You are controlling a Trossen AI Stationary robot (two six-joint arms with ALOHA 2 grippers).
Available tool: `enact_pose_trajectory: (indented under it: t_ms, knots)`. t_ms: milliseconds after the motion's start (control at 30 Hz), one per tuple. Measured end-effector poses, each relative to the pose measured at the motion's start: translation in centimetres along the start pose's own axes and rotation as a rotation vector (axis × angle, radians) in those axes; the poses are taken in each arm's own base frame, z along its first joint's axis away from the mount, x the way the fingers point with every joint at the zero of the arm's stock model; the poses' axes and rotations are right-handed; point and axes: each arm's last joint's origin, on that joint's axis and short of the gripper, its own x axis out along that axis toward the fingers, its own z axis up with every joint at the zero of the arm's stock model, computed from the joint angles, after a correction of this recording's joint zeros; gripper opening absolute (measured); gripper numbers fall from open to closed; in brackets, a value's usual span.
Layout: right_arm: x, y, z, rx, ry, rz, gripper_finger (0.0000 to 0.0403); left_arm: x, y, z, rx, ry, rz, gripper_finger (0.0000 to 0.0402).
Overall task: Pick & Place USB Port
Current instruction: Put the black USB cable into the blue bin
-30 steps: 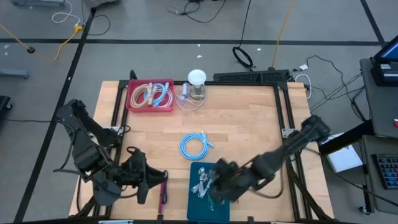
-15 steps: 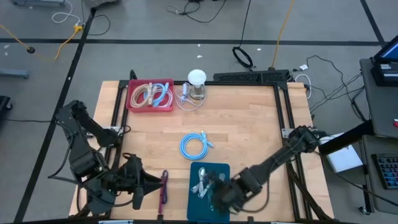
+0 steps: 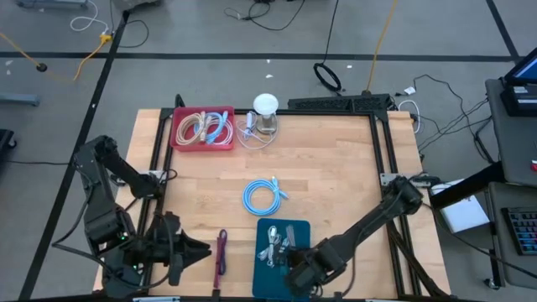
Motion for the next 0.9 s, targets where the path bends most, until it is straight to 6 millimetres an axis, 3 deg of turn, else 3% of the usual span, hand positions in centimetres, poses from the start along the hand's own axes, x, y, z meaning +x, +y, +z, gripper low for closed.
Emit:
enact_pose_trajectory:
  t_ms: [167, 333, 500, 633, 900]
  knots:
    - [3.3, 0.6, 1.0, 0.1, 0.033, 0.05, 0.0015, -0.1, -0.1, -0.3, -0.011, -0.002, -0.005, 0.0113]
    - [5.0, 1.5, 2.0, 0.117, 0.021, 0.105, 0.0015, 0.3, 0.0, -1.4, -0.017, 0.009, 0.004, 0.0113]
    - [5.2, 2.3, 2.2, 0.172, 0.011, 0.196, 0.0016, 0.6, 0.0, -2.3, -0.032, 0.015, 0.014, 0.0113]
    - [5.2, 2.4, 2.2, 0.288, 0.009, 0.216, 0.0052, 0.7, 0.0, -2.6, -0.039, 0.017, 0.017, 0.0113]
    - [5.1, 2.4, 2.3, 0.297, 0.013, 0.211, 0.0102, 0.6, 0.0, -2.7, -0.05, 0.009, 0.011, 0.0113]
